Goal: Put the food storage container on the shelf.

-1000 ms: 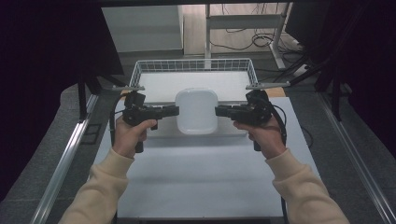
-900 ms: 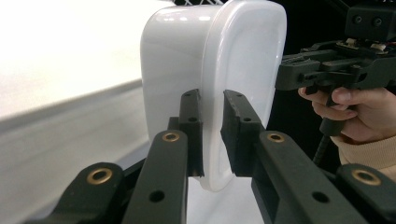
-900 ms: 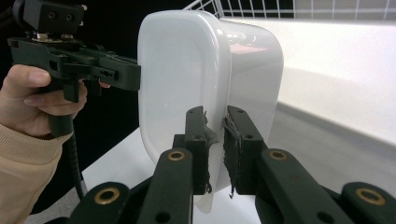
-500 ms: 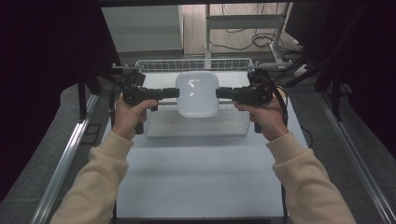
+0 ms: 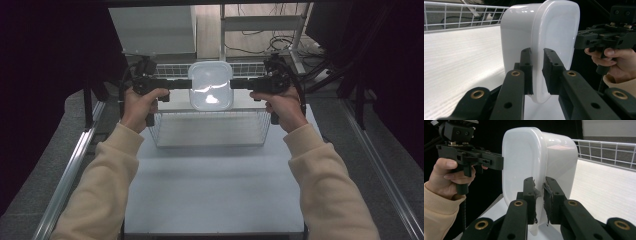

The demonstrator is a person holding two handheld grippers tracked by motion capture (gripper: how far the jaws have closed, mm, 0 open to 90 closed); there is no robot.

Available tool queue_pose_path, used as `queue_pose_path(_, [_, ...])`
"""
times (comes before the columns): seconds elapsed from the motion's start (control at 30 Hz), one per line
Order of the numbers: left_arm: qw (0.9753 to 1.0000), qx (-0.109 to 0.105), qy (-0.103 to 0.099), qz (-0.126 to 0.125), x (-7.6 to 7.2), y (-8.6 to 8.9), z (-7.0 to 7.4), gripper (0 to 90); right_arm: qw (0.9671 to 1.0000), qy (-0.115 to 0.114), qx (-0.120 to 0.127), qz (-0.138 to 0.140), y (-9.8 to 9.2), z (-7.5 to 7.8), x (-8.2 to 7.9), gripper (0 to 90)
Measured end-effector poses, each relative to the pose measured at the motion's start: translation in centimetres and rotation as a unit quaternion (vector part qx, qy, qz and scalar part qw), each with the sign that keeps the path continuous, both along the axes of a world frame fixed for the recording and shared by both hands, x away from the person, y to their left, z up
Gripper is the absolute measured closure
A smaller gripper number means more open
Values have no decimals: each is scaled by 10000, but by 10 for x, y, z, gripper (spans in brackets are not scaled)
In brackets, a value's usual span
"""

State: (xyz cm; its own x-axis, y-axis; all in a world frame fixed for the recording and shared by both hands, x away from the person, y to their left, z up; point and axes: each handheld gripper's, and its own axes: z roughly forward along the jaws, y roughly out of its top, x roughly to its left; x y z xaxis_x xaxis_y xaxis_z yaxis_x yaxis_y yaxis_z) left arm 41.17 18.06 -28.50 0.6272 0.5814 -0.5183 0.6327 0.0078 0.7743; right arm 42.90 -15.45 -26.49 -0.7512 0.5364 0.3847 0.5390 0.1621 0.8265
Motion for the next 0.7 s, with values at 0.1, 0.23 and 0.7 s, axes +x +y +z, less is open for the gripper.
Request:
queue_pose_path(0.1, [10000, 6, 99, 11, 10, 0, 1, 789, 9999, 115, 24, -22, 0, 0, 10, 802])
queue_pose_path(0.23, [9996, 44, 288, 47, 24, 1, -4, 789, 9994, 326, 27, -81, 2, -5, 24, 801])
queue_pose_path(0.7, [9946, -276, 997, 102, 64, 9, -17, 791, 9936, 1097, 154, -224, 7, -20, 65, 783])
